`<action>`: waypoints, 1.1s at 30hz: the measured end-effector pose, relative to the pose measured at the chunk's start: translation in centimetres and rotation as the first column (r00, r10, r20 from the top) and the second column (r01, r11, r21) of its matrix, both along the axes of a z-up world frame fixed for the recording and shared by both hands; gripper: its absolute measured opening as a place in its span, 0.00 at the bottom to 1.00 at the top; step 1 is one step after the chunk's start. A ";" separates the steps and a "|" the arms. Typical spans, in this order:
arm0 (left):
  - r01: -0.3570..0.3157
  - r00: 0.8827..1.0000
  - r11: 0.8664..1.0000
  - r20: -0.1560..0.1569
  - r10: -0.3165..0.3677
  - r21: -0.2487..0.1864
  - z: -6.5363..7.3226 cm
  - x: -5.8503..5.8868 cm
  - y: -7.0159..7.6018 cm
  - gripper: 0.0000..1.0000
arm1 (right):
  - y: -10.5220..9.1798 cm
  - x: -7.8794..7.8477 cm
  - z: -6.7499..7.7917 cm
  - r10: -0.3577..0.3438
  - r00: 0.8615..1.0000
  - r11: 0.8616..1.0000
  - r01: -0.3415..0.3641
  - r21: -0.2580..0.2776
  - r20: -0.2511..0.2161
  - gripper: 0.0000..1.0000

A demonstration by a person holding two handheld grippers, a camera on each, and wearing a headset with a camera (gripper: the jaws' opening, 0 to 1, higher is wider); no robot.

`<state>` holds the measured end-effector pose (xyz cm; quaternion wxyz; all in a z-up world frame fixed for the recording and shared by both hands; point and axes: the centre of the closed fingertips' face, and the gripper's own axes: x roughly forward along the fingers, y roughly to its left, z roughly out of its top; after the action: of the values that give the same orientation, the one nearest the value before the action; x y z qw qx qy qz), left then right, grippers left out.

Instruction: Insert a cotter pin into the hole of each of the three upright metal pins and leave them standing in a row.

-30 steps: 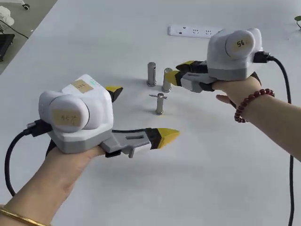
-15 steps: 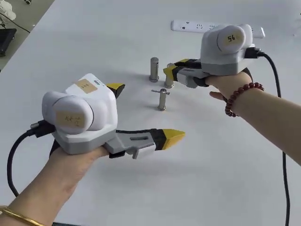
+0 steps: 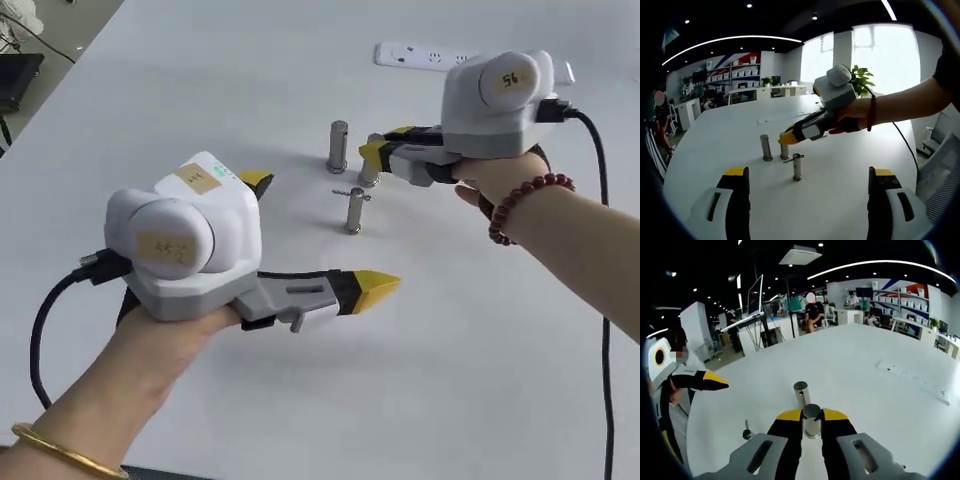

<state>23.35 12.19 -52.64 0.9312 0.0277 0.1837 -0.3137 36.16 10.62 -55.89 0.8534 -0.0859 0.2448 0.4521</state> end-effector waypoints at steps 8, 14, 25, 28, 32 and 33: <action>-0.002 1.000 1.000 0.014 0.002 0.010 0.1 0.2 0.3 0.99 | -1.1 -0.3 0.1 0.048 0.999 0.999 -0.047 -0.027 0.025 0.08; 0.001 1.000 1.000 0.015 -0.002 0.017 0.1 0.3 0.3 0.99 | -2.7 -0.7 0.6 0.088 0.995 0.994 -0.085 -0.068 0.056 0.08; 0.009 1.000 1.000 0.014 -0.009 0.005 0.3 0.5 -0.1 0.99 | -5.2 -3.9 0.8 0.131 0.991 0.988 -0.128 -0.083 0.033 0.08; 0.010 1.000 1.000 0.009 -0.010 0.001 0.3 0.5 -0.2 0.99 | -5.5 -4.7 0.9 0.154 0.987 0.984 -0.150 -0.091 0.036 0.08; 0.009 1.000 1.000 0.018 -0.009 0.004 0.4 0.5 -0.2 0.99 | -5.4 -5.8 1.0 0.188 0.981 0.978 -0.182 -0.104 0.042 0.08; 0.008 1.000 1.000 0.018 -0.008 0.003 0.5 0.5 -0.2 0.99 | -5.4 -6.0 0.9 0.193 0.980 0.976 -0.187 -0.109 0.043 0.08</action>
<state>23.88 12.00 -52.17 0.9316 0.0324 0.1755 -0.3168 30.12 5.19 -54.97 0.8068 -0.1655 0.2359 0.5158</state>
